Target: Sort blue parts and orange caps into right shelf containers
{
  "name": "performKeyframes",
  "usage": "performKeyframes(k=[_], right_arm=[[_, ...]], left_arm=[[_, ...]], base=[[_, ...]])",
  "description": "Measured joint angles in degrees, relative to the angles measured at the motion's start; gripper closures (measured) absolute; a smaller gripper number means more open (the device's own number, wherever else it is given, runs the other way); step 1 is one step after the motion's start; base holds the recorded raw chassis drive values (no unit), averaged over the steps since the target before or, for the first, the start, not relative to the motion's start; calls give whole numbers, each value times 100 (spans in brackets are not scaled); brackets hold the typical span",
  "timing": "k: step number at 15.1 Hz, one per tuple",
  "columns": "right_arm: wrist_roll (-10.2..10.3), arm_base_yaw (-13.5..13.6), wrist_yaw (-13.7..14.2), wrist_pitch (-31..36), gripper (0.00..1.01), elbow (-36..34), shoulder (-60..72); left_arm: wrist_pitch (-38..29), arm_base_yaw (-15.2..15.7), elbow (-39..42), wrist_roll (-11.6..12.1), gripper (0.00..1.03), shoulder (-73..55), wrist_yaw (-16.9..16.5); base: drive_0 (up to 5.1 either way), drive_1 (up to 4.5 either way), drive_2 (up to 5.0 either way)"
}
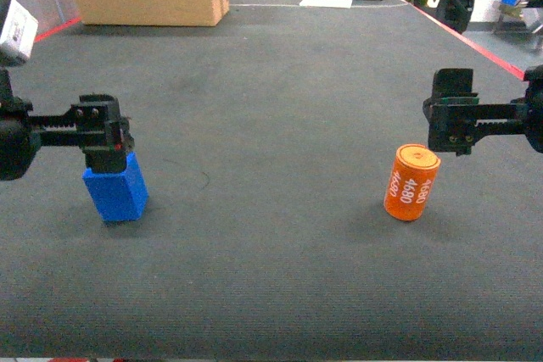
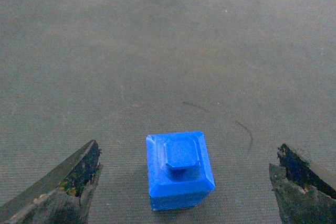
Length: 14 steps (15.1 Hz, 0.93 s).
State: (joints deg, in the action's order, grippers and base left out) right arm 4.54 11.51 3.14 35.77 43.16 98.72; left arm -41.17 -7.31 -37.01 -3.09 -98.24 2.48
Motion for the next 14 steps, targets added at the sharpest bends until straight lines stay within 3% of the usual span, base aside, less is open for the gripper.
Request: performKeyframes(k=[8,14], right_arm=[[26,162,31,136,3,660,1309],[157,162,-28,90,3,973,1943]], left_arm=[[-205,-72,-382,-39,5,-938,-103],[-203,-48,-581,-57,5,-1390,-105]], base=[[0,0,0],[0,0,0]])
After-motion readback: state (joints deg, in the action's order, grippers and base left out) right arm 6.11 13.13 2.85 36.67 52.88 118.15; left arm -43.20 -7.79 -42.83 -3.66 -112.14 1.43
